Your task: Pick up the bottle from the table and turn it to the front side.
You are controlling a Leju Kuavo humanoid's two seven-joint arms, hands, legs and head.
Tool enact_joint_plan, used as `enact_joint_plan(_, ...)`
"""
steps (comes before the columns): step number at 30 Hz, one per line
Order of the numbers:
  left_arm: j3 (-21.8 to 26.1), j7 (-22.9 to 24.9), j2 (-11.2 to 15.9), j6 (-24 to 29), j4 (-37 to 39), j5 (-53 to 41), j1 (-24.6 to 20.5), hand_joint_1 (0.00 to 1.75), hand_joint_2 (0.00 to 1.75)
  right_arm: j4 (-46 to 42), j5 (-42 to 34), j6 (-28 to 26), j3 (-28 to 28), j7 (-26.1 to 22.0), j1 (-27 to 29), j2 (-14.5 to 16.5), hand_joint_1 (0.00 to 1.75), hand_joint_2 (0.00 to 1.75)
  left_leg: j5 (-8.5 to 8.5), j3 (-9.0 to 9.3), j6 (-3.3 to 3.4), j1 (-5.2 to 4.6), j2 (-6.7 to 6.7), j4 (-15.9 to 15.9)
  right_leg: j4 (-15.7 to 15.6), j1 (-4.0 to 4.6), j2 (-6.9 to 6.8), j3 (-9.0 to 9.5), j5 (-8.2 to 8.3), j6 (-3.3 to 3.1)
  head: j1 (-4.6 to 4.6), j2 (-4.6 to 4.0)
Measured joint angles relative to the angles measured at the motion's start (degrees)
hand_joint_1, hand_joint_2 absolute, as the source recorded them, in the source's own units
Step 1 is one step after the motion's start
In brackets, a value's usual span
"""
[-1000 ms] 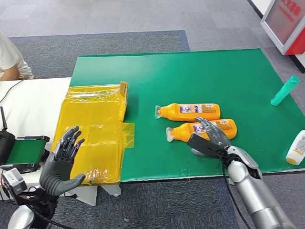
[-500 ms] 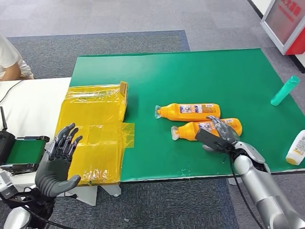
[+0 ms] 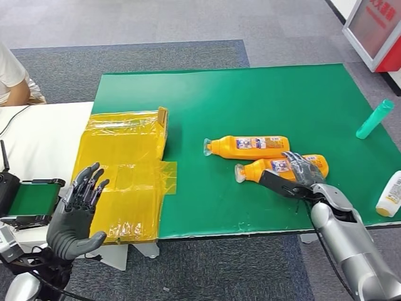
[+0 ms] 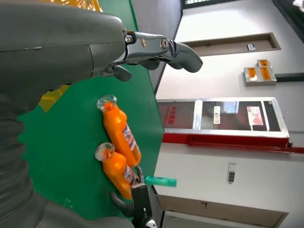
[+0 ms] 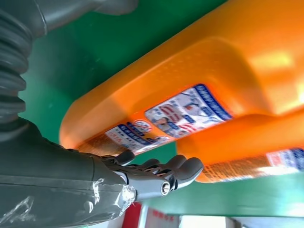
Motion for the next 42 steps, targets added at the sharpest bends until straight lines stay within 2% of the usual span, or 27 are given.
enact_joint_plan(6, -0.14, 0.05, -0.03, -0.25, 0.01, 0.01, -0.03, 0.00, 1.75, 4.56, 12.12, -0.56, 4.93, 2.05, -3.65, -0.50, 0.00, 1.75, 0.02, 0.00, 0.01, 0.00, 0.00, 0.00, 0.00, 0.00, 0.00, 0.01, 0.00, 0.00, -0.01, 0.00)
enact_joint_plan(18, -0.20, 0.12, -0.08, -0.25, 0.01, 0.03, 0.24, 0.00, 1.75, 10.40, 19.45, -0.31, 10.25, 1.97, -8.16, -0.50, 0.00, 1.75, 0.03, -0.01, 0.04, 0.00, 0.00, 0.00, 0.00, 0.00, -0.02, 0.01, 0.01, 0.00, -0.01, 0.00)
enact_joint_plan(25, -0.79, 0.10, -0.09, -0.24, -0.04, 0.03, 0.79, 0.00, 1.75, 14.23, 21.46, 0.72, 12.56, 2.09, -10.43, -0.50, 0.00, 1.75, 0.04, -0.01, 0.04, 0.00, 0.00, 0.00, 0.00, 0.00, -0.02, 0.01, 0.01, 0.01, 0.00, 0.00)
enact_joint_plan(40, -0.82, 0.01, -0.07, -0.06, -1.28, 0.01, 2.51, 0.00, 1.75, 19.20, 22.99, 2.07, 13.36, 3.46, -13.39, -2.20, 0.02, 1.75, 0.04, -0.01, 0.04, 0.00, 0.00, 0.00, 0.00, 0.00, -0.02, 0.01, 0.01, 0.01, 0.00, 0.00)
enact_joint_plan(41, -0.82, 0.01, -0.07, -0.02, -1.33, 0.01, 2.61, 0.00, 1.75, 19.34, 23.10, 2.16, 13.37, 3.58, -13.43, -2.32, 0.36, 1.75, 0.04, -0.01, 0.04, 0.00, 0.00, 0.00, 0.00, 0.00, -0.02, 0.02, 0.01, 0.01, 0.00, 0.00)
enact_joint_plan(42, -0.82, 0.01, -0.07, -0.01, -1.37, 0.01, 2.69, 0.00, 1.75, 19.47, 23.20, 2.23, 13.38, 3.68, -13.47, -2.42, 0.80, 1.75, 0.04, -0.01, 0.04, 0.00, 0.00, 0.00, 0.00, 0.00, -0.02, 0.01, 0.01, 0.01, 0.01, 0.00)
